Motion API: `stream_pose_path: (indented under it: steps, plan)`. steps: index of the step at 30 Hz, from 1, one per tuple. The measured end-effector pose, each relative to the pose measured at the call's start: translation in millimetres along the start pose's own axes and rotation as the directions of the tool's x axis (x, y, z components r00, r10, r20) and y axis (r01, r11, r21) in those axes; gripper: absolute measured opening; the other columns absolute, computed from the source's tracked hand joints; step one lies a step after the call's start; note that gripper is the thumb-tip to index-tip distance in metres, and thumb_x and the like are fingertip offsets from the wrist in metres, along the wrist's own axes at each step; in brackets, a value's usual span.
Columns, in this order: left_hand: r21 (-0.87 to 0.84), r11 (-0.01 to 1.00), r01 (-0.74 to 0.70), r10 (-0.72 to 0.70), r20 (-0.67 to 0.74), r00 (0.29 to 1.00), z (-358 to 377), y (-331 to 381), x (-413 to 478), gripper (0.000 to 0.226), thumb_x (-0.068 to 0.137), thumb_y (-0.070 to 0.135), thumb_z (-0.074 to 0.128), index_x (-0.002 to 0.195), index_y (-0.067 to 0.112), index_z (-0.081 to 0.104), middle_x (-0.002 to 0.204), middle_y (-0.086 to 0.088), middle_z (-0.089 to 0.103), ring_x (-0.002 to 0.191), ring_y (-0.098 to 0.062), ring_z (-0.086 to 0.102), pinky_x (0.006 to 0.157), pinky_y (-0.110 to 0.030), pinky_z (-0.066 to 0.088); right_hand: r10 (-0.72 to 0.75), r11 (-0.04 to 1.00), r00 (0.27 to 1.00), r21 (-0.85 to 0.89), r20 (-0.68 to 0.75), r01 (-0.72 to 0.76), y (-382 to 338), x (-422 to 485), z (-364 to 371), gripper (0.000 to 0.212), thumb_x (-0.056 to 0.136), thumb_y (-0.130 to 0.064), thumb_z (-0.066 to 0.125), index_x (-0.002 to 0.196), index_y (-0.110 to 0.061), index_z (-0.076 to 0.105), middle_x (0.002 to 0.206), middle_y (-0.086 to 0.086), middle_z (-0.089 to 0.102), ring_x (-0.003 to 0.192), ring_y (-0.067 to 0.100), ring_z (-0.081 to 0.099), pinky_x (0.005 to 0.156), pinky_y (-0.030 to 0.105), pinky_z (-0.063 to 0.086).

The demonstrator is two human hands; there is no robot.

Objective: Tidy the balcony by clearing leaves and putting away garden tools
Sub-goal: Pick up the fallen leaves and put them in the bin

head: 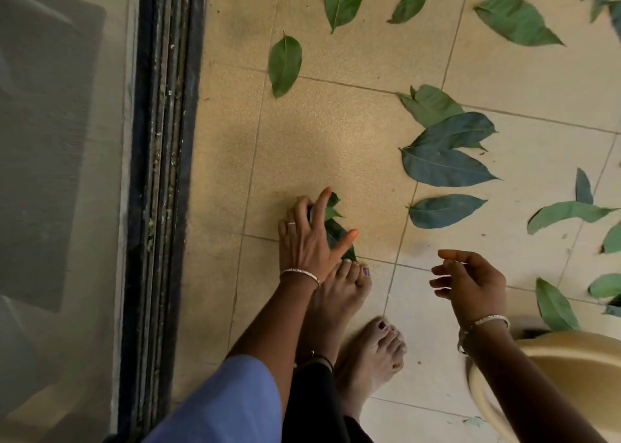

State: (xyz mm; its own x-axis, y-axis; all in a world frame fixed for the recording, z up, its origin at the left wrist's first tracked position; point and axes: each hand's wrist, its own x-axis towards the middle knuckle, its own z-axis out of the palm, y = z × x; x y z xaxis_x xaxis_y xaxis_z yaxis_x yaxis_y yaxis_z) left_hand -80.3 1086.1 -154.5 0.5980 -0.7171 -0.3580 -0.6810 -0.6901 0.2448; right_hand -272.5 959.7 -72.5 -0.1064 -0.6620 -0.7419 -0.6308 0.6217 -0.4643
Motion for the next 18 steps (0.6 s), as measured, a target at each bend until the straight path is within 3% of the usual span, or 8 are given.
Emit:
stream_pose_path:
  steps: [3, 5, 8, 11, 13, 15, 18]
  plan:
    - [0.234, 0.963, -0.136, 0.127, 0.054, 0.99, 13, -12, 19, 0.093, 0.079, 0.084, 0.036, 0.154, 0.032, 0.02, 0.142, -0.015, 0.041, 0.096, -0.029, 0.05, 0.079, -0.041, 0.043, 0.003, 1.0, 1.0, 0.009, -0.013, -0.003, 4, 6, -6, 0.022, 0.097, -0.007, 0.049, 0.098, -0.016, 0.069, 0.082, 0.009, 0.071, 0.07, 0.027, 0.068, 0.065, 0.036, 0.055]
    - [0.299, 0.939, -0.172, 0.166, 0.046, 0.985, 19, -16, 27, 0.089, 0.08, 0.083, 0.035, 0.15, 0.028, 0.03, 0.139, -0.015, 0.044, 0.091, -0.03, 0.05, 0.076, -0.04, 0.043, 0.004, 1.0, 1.0, 0.03, -0.018, -0.004, 7, 12, -8, 0.022, 0.097, -0.006, 0.049, 0.099, -0.015, 0.07, 0.082, 0.009, 0.071, 0.07, 0.027, 0.067, 0.063, 0.035, 0.055]
    - [0.278, 0.932, -0.232, 0.244, -0.01, 0.97, 23, -17, 31, 0.067, 0.086, 0.074, 0.041, 0.123, 0.019, 0.052, 0.119, -0.012, 0.054, 0.087, -0.029, 0.051, 0.069, -0.039, 0.042, 0.011, 0.999, 1.0, 0.046, -0.018, -0.01, 8, 20, -9, 0.022, 0.098, -0.007, 0.048, 0.102, -0.013, 0.069, 0.083, 0.009, 0.07, 0.071, 0.025, 0.068, 0.063, 0.034, 0.054]
    - [0.322, 0.905, -0.277, 0.301, -0.028, 0.953, 23, -17, 32, 0.039, 0.084, 0.05, 0.065, 0.101, 0.016, 0.053, 0.099, -0.01, 0.053, 0.084, -0.029, 0.05, 0.067, -0.04, 0.04, -0.005, 0.999, 1.0, 0.034, -0.026, 0.006, 5, 30, -10, 0.021, 0.099, -0.01, 0.047, 0.104, -0.014, 0.068, 0.086, 0.009, 0.07, 0.074, 0.024, 0.068, 0.064, 0.033, 0.054]
    - [0.323, 0.899, -0.296, 0.335, -0.07, 0.94, 25, -15, 33, 0.02, 0.092, 0.035, 0.061, 0.093, 0.016, 0.054, 0.091, -0.009, 0.054, 0.081, -0.029, 0.051, 0.066, -0.041, 0.041, -0.032, 0.999, 0.999, -0.01, -0.043, 0.032, 0, 38, -11, 0.021, 0.099, -0.011, 0.048, 0.104, -0.015, 0.068, 0.087, 0.009, 0.07, 0.074, 0.022, 0.068, 0.065, 0.033, 0.056]
    - [0.282, 0.9, -0.332, 0.371, -0.096, 0.924, 24, -12, 37, 0.015, 0.097, 0.027, 0.057, 0.086, 0.017, 0.056, 0.083, -0.007, 0.057, 0.077, -0.027, 0.053, 0.065, -0.039, 0.043, -0.074, 0.995, 0.995, -0.075, -0.06, 0.07, -8, 48, -11, 0.019, 0.097, -0.012, 0.05, 0.103, -0.016, 0.067, 0.091, 0.007, 0.07, 0.077, 0.019, 0.067, 0.071, 0.037, 0.059]
    - [0.113, 0.949, -0.293, 0.298, -0.026, 0.954, 14, -9, 43, 0.016, 0.074, 0.01, 0.076, 0.084, 0.013, 0.063, 0.079, -0.009, 0.064, 0.074, -0.03, 0.06, 0.063, -0.035, 0.048, -0.213, 0.94, 0.977, -0.278, -0.029, 0.196, -21, 67, -10, 0.016, 0.091, -0.019, 0.062, 0.107, -0.018, 0.06, 0.104, 0.005, 0.065, 0.092, 0.021, 0.063, 0.084, 0.04, 0.055]
